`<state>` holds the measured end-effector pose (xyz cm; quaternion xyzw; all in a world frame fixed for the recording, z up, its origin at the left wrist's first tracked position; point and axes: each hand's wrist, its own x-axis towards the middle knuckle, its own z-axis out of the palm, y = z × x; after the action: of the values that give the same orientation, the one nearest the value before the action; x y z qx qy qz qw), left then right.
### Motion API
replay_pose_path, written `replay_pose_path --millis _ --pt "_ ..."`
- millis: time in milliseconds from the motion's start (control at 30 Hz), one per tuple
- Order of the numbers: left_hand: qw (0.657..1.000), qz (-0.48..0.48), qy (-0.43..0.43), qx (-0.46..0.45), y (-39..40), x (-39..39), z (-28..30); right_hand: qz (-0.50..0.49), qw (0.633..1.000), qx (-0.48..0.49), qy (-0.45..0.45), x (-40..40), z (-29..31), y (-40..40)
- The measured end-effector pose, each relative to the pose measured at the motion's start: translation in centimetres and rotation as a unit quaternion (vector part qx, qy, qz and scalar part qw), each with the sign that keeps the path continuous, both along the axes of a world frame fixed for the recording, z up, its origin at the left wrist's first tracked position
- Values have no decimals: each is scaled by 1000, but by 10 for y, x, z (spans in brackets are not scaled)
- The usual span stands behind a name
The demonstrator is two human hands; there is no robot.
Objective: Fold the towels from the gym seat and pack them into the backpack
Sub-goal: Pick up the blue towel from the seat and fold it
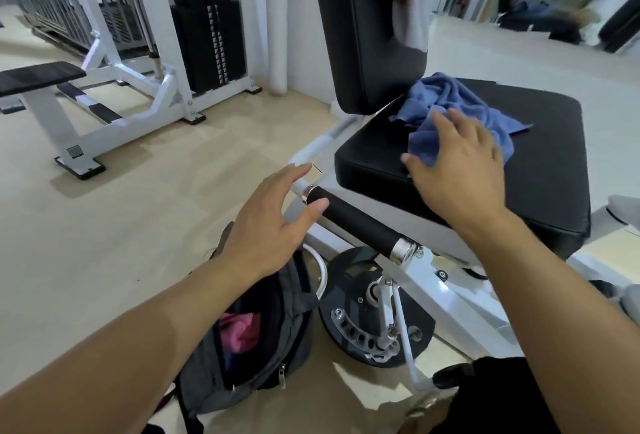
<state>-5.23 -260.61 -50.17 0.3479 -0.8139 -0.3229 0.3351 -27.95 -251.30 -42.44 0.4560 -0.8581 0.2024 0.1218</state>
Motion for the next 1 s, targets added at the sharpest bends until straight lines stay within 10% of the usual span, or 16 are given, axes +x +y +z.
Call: replay_pose_path --millis 200,333,500,667,1000 --pt "999 -12 -2 -36 9 -3 6 -4 998 42 56 -5 -4 -3" --pt "999 -22 16 -44 13 -1 9 122 988 -37 -88 18 -3 -1" --pt "995 -73 53 -51 15 3 18 386 875 -4 -291 80 6 17" --pt "990 -56 118 -57 23 12 22 419 821 -60 -383 83 11 20" --pt "951 90 202 214 12 37 35 360 930 -5 -79 78 -15 13"
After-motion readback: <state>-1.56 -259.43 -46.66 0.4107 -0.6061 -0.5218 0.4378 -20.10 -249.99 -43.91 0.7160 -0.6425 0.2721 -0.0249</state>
